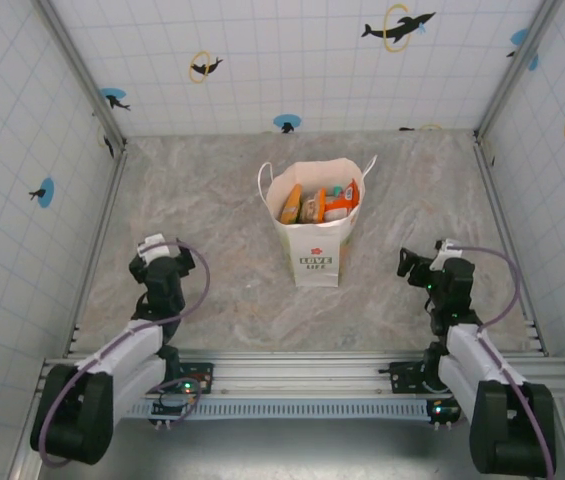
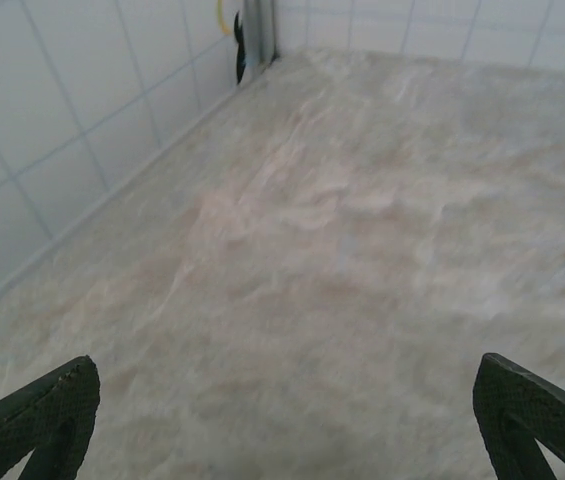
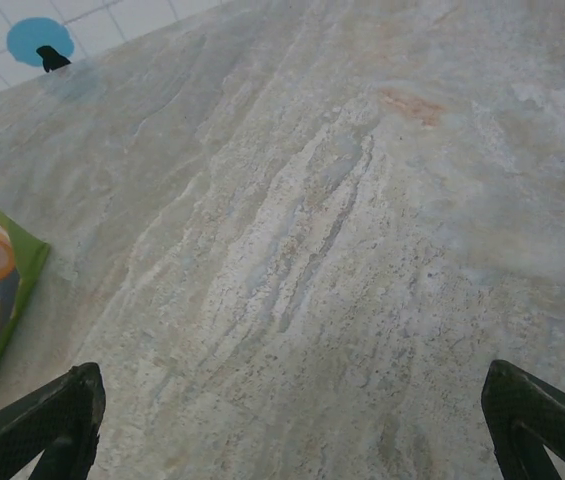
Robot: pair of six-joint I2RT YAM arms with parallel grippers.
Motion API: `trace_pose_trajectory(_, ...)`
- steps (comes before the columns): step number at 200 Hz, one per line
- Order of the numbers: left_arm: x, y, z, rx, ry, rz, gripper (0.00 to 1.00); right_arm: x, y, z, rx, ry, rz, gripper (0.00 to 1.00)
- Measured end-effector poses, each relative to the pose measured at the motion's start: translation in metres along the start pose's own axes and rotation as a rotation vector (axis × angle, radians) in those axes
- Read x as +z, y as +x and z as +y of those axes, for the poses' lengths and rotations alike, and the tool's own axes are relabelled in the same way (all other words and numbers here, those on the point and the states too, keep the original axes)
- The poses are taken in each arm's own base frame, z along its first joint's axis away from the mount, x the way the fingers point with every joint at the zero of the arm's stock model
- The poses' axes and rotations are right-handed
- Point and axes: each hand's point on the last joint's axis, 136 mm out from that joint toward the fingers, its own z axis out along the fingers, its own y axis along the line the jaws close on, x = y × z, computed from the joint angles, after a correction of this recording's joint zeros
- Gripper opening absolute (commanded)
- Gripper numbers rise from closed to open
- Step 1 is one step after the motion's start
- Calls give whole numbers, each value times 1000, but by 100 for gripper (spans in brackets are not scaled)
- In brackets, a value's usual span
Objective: Place the snacks into the paper bag
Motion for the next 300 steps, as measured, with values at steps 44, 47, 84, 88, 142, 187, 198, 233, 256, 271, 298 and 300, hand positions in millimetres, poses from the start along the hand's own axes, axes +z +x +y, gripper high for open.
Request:
trace_pose_trajectory(44,8,-14,-8,3,50,-95,98,4,-16,1,-77,-7,-90,99)
trace_pose_trajectory(47,9,-15,-8,2,50,-101,98,5,-17,1,-81,-8,-95,99)
trace_pose_trajectory(84,22,-15,-13,13,88,-133,98,12,-26,2,-96,-10,-145,99)
trace_pose_trajectory(88,24,-15,-13,10,90,-139,98,13,-28,2,-96,-10,-153,99)
trace_pose_trajectory(142,33,0,6,-32,34,-88,98,26,-12,8,-196,-11,-124,99)
trace_pose_trajectory(187,33,6,7,-39,33,-63,98,35,3,-6,-220,51,-91,100)
trace_pose_trajectory(198,33,7,7,-38,36,-60,98,35,2,-10,-214,67,-93,99)
trace_pose_trajectory(233,33,7,6,-38,39,-59,98,35,3,-15,-201,86,-87,100)
trace_pose_trajectory(256,33,7,6,-38,39,-59,98,35,4,-16,-198,90,-82,100)
trace_pose_trajectory(271,33,7,6,-38,39,-59,98,35,5,-17,-196,92,-79,100)
trace_pose_trajectory(298,33,7,6,-38,39,-59,98,35,6,-17,-195,92,-75,100)
trace_pose_trajectory(300,33,7,6,-38,39,-59,98,35,6,-17,-195,93,-75,100)
